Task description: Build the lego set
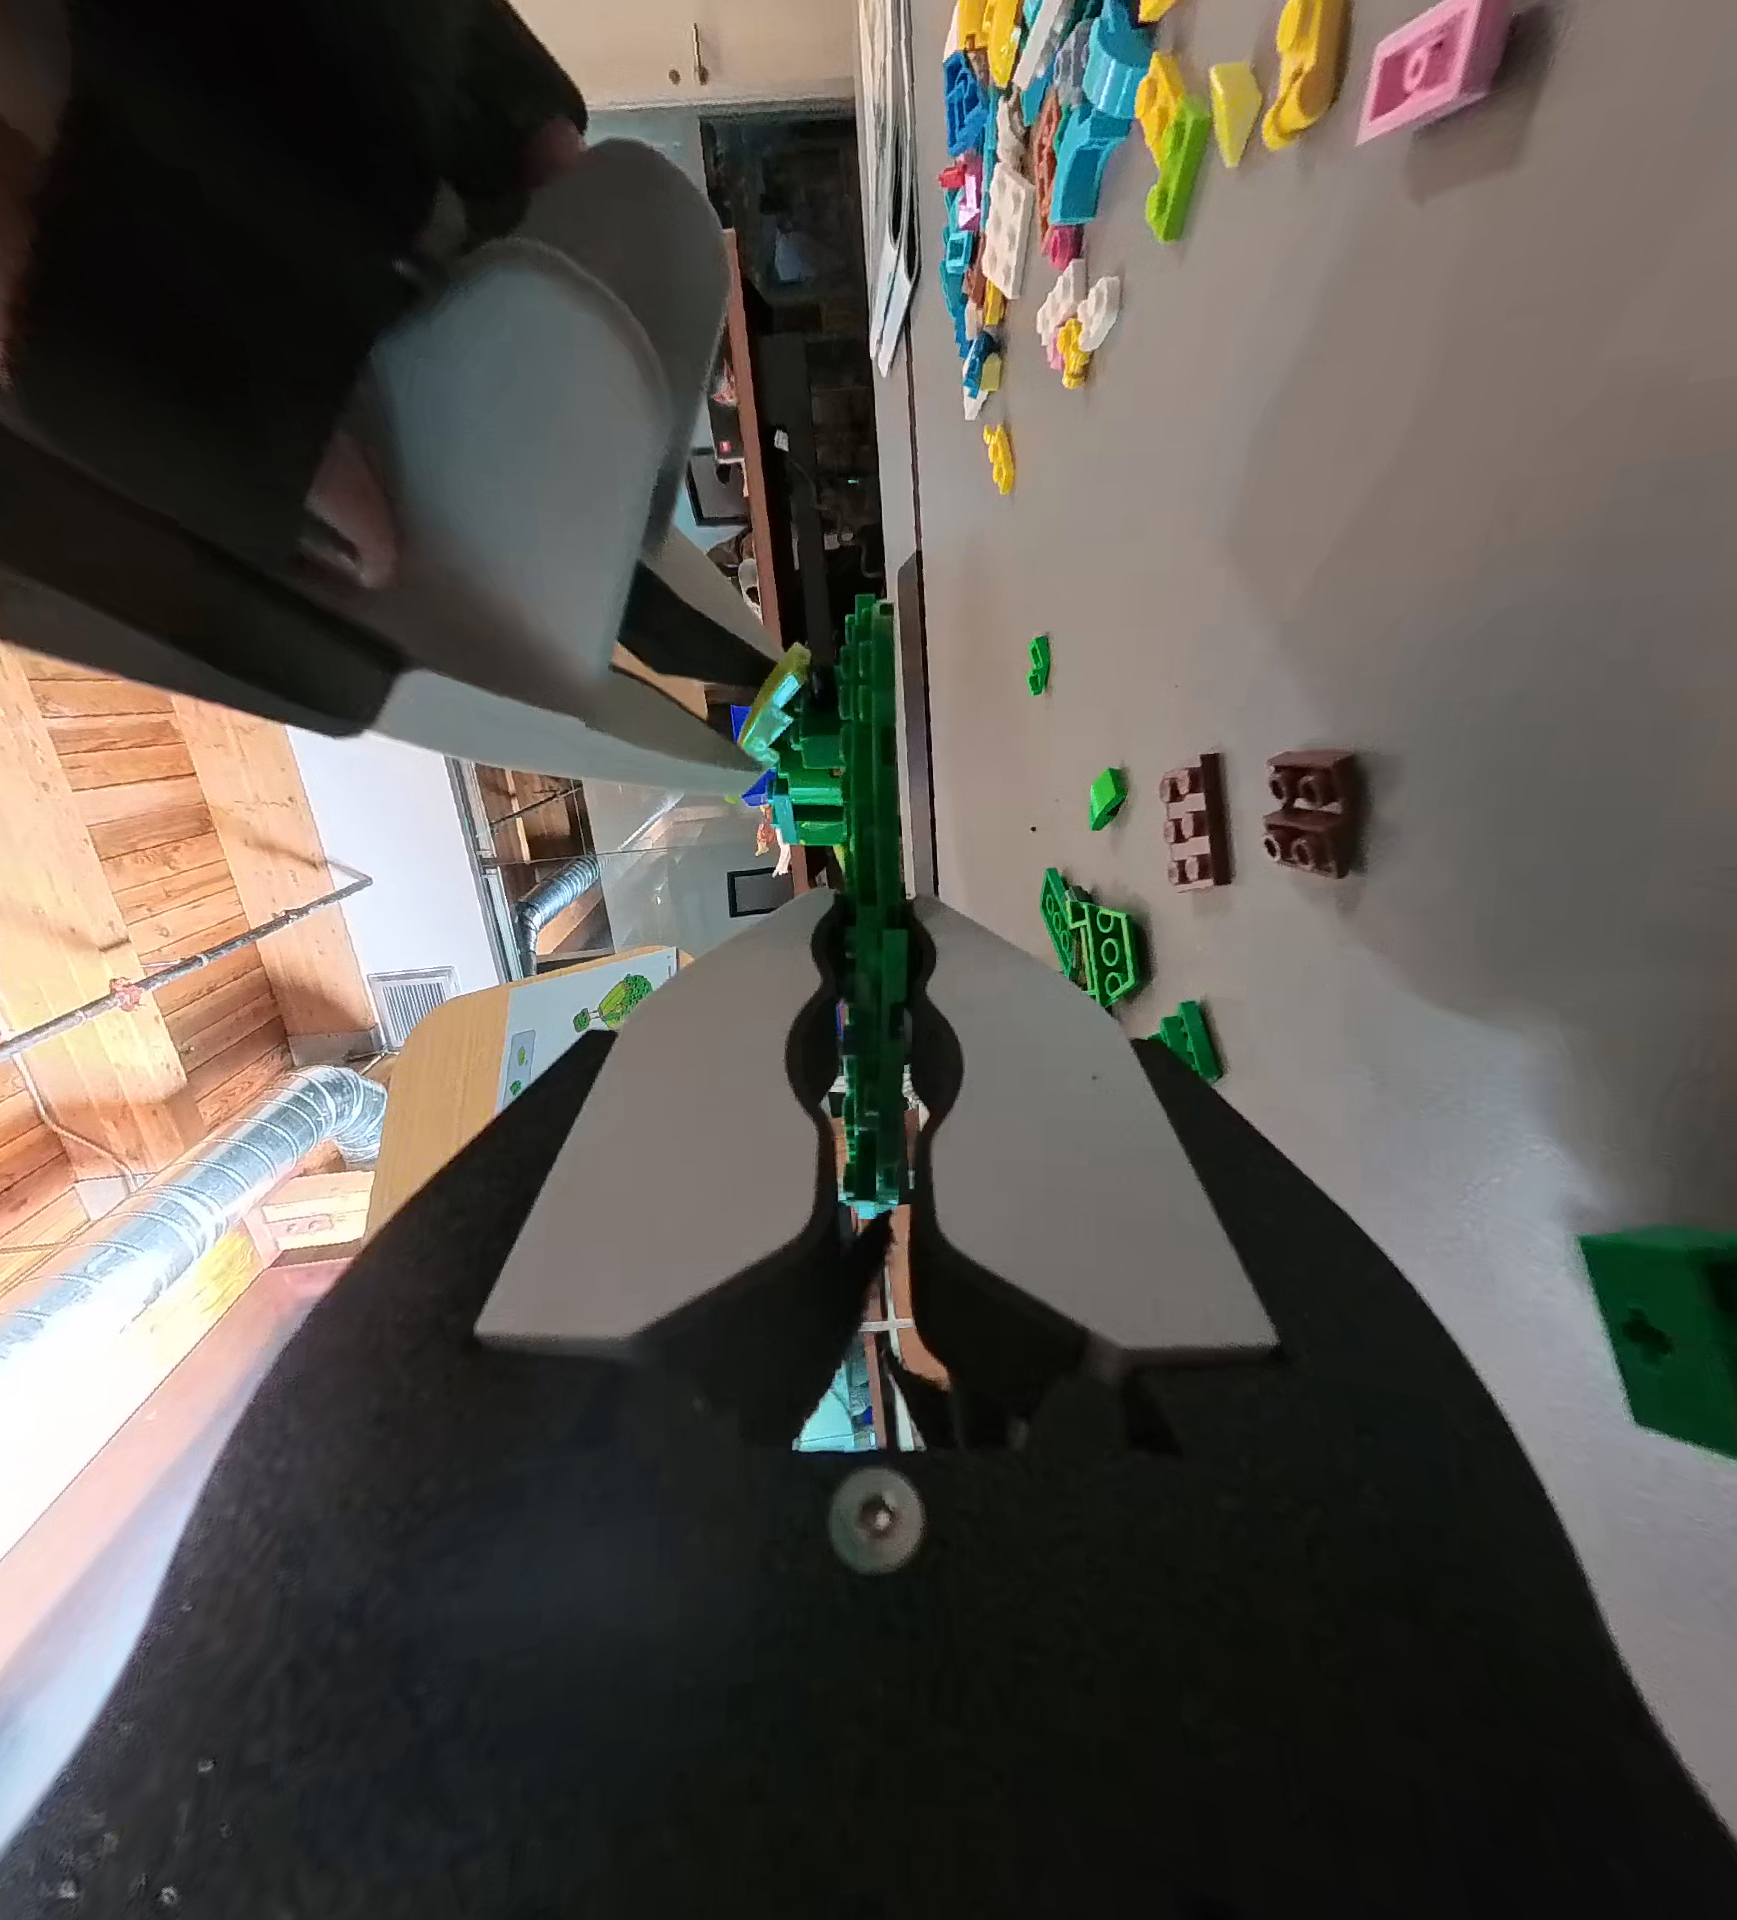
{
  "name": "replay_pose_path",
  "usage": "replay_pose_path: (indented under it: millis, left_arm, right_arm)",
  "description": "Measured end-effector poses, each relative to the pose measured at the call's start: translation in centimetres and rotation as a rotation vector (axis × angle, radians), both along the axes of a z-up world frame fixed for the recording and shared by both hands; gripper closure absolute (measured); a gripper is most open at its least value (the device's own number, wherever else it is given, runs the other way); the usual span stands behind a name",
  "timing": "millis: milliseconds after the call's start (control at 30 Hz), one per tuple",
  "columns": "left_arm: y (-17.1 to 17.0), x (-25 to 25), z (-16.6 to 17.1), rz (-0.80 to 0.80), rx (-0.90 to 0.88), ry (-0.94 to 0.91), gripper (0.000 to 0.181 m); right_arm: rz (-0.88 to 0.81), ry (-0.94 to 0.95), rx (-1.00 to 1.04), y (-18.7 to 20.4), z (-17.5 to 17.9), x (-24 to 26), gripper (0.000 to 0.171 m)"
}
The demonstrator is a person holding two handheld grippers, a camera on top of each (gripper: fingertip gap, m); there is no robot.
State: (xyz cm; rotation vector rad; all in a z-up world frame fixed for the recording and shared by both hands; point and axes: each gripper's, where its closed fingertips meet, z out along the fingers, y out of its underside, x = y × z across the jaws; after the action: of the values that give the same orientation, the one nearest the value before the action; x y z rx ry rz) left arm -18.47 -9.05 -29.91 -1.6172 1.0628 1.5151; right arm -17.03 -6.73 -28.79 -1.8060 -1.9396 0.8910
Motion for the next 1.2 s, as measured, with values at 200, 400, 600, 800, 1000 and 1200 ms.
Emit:
replay_pose_path:
  millis: [200, 400, 600, 800, 1000, 1200]
  left_arm:
    - [-0.1, -0.1, 0.4, -0.014, 0.017, -0.034, 0.174]
    - [-0.3, 0.5, 1.0, -0.058, 0.046, -0.105, 0.174]
    - [-0.5, 0.8, 1.1, -0.092, 0.05, -0.157, 0.174]
    - [-0.4, 1.2, 0.7, -0.113, 0.031, -0.164, 0.174]
    - [-0.5, 1.5, 0.7, -0.136, 0.03, -0.185, 0.174]
    - [-0.5, 1.9, 0.6, -0.157, 0.026, -0.185, 0.174]
  right_arm:
    - [0.053, 0.302, 0.079, 0.8, 4.7, 0.4, 0.129]
    - [0.353, 0.595, 0.782, 1.0, 4.6, 3.3, 0.116]
    - [0.563, 0.537, 1.329, 0.2, -0.8, 3.1, 0.093]
    - [0.544, 0.606, 1.317, -0.1, -0.5, 1.4, 0.086]
    - [0.565, 0.602, 1.358, -0.1, -0.9, 0.6, 0.093]
    - [0.535, 0.617, 1.375, 0.0, -1.0, 0.3, 0.102]
